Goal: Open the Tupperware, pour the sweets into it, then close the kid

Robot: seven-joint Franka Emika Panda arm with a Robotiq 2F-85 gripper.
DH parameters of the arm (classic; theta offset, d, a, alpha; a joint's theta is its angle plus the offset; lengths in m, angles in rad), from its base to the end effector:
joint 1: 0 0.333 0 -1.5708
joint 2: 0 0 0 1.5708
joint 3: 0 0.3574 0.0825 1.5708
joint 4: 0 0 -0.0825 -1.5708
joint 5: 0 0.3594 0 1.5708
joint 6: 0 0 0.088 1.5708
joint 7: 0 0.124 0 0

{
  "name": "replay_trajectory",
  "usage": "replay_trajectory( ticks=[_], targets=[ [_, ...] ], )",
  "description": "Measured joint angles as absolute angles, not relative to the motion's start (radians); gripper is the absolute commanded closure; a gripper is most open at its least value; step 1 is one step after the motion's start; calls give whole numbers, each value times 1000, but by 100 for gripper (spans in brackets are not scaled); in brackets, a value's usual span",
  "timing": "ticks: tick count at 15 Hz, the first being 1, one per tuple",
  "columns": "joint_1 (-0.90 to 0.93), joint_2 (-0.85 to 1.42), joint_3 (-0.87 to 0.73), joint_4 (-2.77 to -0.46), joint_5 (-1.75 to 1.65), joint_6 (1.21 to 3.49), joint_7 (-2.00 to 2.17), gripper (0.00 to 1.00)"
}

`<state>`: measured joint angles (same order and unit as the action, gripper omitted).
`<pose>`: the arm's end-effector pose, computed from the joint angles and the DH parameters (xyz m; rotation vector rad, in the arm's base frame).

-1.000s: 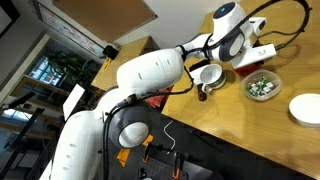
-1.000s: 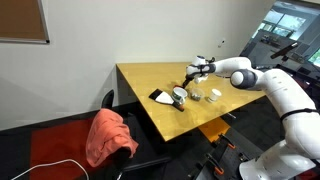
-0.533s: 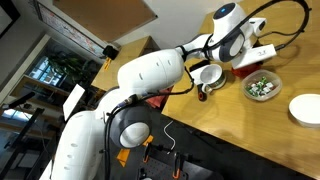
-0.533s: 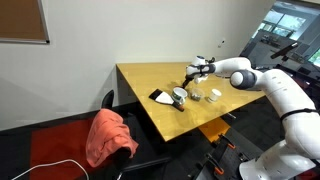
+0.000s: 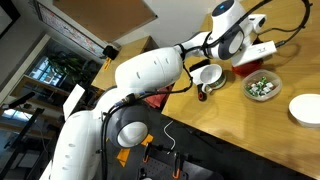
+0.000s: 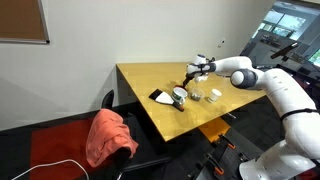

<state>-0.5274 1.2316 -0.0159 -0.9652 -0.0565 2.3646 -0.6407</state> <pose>0.6968 -0.4161 0.1229 2.9884 0.2189 0.1614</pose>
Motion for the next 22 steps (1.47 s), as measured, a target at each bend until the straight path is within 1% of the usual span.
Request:
replay_trajectory(
  ticks=[5,10,16,22],
  targets=[
    [-530,1180,-20,-983,-56,2365,-635,98],
    [-539,1094,-28,-1076,-55,2365,-545,98],
    [-553,927,-55,-1284,-54,2367,-392,98],
    [-553,736,-101,-1549,-54,2400,-349,98]
  ],
)
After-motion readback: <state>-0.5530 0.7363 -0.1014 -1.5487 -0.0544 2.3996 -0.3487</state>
